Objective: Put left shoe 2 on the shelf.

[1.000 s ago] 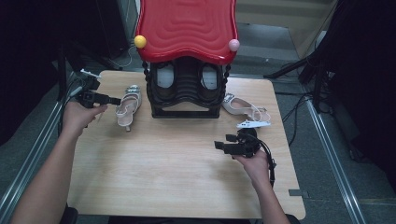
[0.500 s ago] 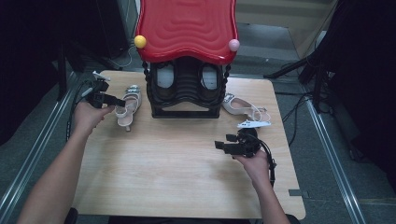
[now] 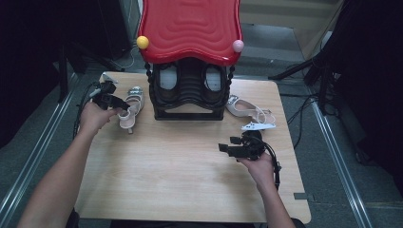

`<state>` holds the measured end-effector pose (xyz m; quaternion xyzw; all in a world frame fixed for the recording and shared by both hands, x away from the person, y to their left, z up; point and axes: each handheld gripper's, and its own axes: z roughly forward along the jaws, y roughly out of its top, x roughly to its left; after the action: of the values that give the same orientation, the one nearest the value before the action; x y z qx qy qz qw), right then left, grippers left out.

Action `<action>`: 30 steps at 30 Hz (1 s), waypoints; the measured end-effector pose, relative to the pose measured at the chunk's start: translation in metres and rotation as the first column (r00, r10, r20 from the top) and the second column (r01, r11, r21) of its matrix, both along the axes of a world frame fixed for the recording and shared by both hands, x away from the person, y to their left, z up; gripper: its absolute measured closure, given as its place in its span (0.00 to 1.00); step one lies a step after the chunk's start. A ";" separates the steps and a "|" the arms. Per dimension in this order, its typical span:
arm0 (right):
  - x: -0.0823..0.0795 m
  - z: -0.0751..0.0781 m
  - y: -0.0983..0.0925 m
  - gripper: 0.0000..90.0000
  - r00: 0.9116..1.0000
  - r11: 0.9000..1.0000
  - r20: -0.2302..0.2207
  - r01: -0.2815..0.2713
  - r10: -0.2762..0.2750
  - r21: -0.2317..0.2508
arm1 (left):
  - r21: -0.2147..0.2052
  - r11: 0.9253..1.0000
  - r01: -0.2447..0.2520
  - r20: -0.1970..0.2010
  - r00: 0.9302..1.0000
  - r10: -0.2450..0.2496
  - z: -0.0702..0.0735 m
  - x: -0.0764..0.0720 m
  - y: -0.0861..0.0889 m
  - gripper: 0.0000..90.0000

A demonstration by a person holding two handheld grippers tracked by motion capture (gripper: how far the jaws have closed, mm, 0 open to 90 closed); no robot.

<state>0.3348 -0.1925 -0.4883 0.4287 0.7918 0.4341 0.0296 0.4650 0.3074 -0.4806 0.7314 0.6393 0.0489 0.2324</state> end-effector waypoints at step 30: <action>0.001 0.000 0.000 0.38 1.000 1.000 0.001 0.001 -0.001 0.000 | 0.019 0.998 -0.065 -0.088 0.994 0.067 0.014 0.016 0.007 0.93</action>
<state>0.3354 -0.1921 -0.4881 0.4288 0.7915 0.4345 0.0303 0.4813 0.3140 -0.4667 0.7131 0.6725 0.0292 0.1960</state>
